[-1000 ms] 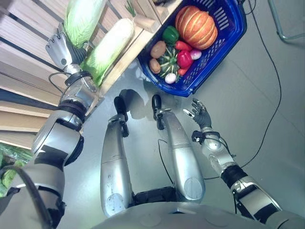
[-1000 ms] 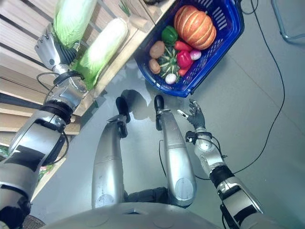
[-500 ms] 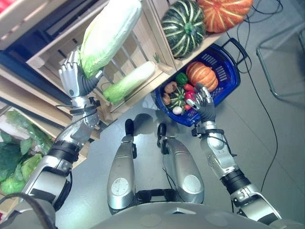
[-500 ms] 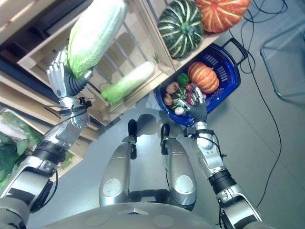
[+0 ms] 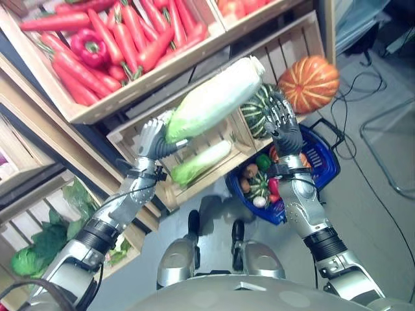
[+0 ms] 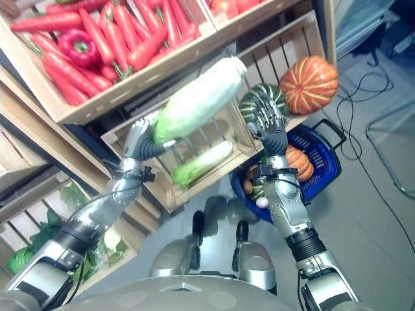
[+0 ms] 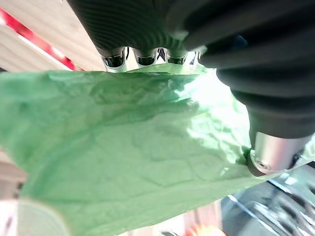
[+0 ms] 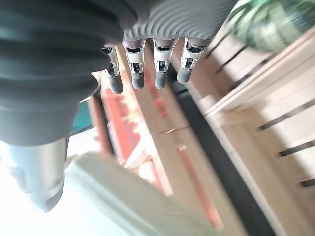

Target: Pick up fruits and vegetables into the basket

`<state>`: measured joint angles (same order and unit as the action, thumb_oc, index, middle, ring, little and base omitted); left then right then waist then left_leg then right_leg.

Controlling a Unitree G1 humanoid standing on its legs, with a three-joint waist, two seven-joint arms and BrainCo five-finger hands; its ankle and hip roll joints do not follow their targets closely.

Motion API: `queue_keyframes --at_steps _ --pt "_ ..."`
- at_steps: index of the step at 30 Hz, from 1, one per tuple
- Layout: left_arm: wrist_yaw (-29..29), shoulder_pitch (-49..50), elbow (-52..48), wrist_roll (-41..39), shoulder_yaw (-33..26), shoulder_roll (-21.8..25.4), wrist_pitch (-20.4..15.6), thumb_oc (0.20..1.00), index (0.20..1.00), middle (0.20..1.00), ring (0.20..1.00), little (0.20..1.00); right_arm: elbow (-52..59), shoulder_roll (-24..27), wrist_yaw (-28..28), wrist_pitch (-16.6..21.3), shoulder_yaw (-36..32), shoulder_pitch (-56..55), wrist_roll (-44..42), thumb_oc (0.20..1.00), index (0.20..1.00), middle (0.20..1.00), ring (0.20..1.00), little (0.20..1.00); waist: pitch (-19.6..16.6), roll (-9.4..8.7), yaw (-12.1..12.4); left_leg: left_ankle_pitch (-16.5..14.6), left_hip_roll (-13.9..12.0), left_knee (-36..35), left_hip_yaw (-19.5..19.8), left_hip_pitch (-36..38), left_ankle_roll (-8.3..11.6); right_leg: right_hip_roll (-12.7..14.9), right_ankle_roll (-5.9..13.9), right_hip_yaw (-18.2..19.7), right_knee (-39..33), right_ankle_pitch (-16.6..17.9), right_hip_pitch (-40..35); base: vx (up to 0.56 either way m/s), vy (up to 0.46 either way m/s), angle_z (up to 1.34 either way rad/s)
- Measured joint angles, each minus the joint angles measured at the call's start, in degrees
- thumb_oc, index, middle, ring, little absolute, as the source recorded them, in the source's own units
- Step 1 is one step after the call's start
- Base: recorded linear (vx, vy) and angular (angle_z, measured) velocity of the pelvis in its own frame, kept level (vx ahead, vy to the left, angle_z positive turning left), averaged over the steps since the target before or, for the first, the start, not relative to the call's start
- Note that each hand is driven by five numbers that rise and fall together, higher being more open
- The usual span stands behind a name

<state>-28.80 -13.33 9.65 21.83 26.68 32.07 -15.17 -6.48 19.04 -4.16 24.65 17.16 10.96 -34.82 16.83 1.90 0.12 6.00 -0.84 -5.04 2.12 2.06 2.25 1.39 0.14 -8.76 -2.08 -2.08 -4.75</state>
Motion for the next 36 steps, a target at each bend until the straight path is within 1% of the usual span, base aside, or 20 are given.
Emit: queue_keyframes --at_steps 1,4,6,8,13,17,21,25,29,32,36 --pt "0.7 0.1 0.0 -0.4 0.2 0.0 -0.3 0.200 0.200 0.200 0.200 0.200 0.0 0.0 0.1 0.0 0.0 0.0 0.0 1.000 1.000 1.000 1.000 1.000 -0.2 -0.03 0.0 -0.1 0.0 0.0 0.0 0.2 -0.12 -0.1 0.01 0.0 -0.5 0.2 -0.4 0.04 0.007 0.02" --pt "5.3 1.1 -2.7 -3.8 1.2 0.0 -0.5 0.200 0.200 0.200 0.200 0.200 0.0 0.0 1.2 -1.5 0.2 0.0 -0.6 1.000 1.000 1.000 1.000 1.000 -1.6 -0.67 0.0 -0.2 0.0 0.0 0.0 0.3 -0.22 -0.2 -0.04 -0.1 -3.0 1.6 -1.7 0.04 0.003 0.00" --pt "8.0 1.5 -3.9 -5.2 2.0 0.1 -1.1 0.200 0.200 0.200 0.200 0.200 0.0 0.1 2.1 -2.5 0.2 0.0 -1.2 1.000 1.000 1.000 1.000 1.000 -2.6 -0.96 0.0 -0.2 0.0 0.0 -0.2 0.3 -0.22 -0.3 0.02 0.0 -3.1 1.8 -1.7 0.04 -0.004 -0.03" --pt "9.5 1.7 -4.4 -6.7 2.8 0.1 -1.3 0.200 0.200 0.200 0.200 0.200 0.0 0.1 2.4 -3.1 0.5 0.0 -2.0 1.000 1.000 1.000 1.000 1.000 -3.5 -1.17 0.0 -0.2 0.0 0.0 -0.3 0.3 -0.24 -0.2 0.08 0.1 -3.1 1.9 -1.8 0.01 -0.004 -0.02" --pt "11.6 2.0 -4.4 -9.1 2.8 0.1 -1.6 0.200 0.200 0.200 0.200 0.200 0.0 0.1 4.5 -4.0 0.8 -0.1 -2.8 1.000 1.000 1.000 1.000 1.000 -5.2 -1.63 -0.1 -0.1 -0.1 0.0 -0.6 0.8 -0.32 -0.2 0.14 0.4 -3.1 1.9 -2.0 0.01 -0.004 -0.01" --pt "12.9 2.2 -4.5 -10.7 2.8 0.2 -2.7 0.200 0.200 0.200 0.200 0.200 0.1 0.1 6.4 -4.7 1.7 -0.2 -5.8 1.000 1.000 1.000 1.000 1.000 -5.4 -1.65 -0.1 -0.1 0.0 0.0 -0.7 1.4 -0.45 -0.2 0.20 0.5 -3.1 1.9 -2.5 0.00 0.000 0.00" --pt "14.4 2.2 -4.7 -11.1 2.8 0.3 -2.8 0.200 0.200 0.200 0.200 0.200 0.1 0.5 8.4 -5.3 1.8 -0.4 -8.3 1.000 1.000 1.000 1.000 1.000 -5.7 -1.67 -0.1 -0.1 0.0 0.0 -0.7 1.3 -0.45 -0.2 0.18 0.5 -3.1 1.9 -2.5 0.00 0.000 0.00" --pt "16.1 2.3 -5.1 -11.8 2.8 0.4 -2.8 0.200 0.200 0.200 0.200 0.200 2.1 1.1 8.9 -6.1 1.9 -1.3 -9.1 1.000 1.000 1.000 1.000 1.000 -6.9 -1.68 -0.1 -0.2 0.0 0.0 -0.7 1.3 -0.63 -0.2 0.16 0.5 -3.1 1.9 -2.5 0.00 0.000 0.00" --pt "18.1 2.3 -6.1 -12.9 2.8 0.6 -2.8 0.200 0.200 0.200 0.200 0.200 2.7 1.6 11.8 -6.2 2.0 -1.3 -11.7 1.000 1.000 1.000 1.000 1.000 -7.0 -1.67 -0.1 -0.2 0.0 0.0 -0.7 1.3 -0.63 -0.2 0.14 0.6 -3.1 2.0 -2.5 0.00 0.000 0.00" --pt "19.9 2.4 -6.1 -12.9 2.8 0.7 -2.6 0.200 0.200 0.200 0.200 0.200 2.7 2.1 15.2 -6.2 3.2 -1.3 -14.4 1.000 1.000 1.000 1.000 1.000 -7.2 -1.63 -0.1 -0.2 0.0 -0.1 -0.7 1.3 -0.63 -0.2 0.15 0.6 -3.1 2.0 -2.5 0.00 0.000 0.00" --pt "23.3 3.5 -6.1 -14.1 2.8 1.0 -2.3 0.200 0.200 0.200 0.200 0.200 2.8 2.1 19.3 -6.2 4.2 -1.3 -16.0 1.000 1.000 1.000 1.000 1.000 -9.0 -1.44 -0.1 -0.3 0.0 -0.1 -0.7 1.0 -0.67 -0.2 0.15 0.9 -3.1 2.0 -2.0 0.00 -0.002 -0.01"
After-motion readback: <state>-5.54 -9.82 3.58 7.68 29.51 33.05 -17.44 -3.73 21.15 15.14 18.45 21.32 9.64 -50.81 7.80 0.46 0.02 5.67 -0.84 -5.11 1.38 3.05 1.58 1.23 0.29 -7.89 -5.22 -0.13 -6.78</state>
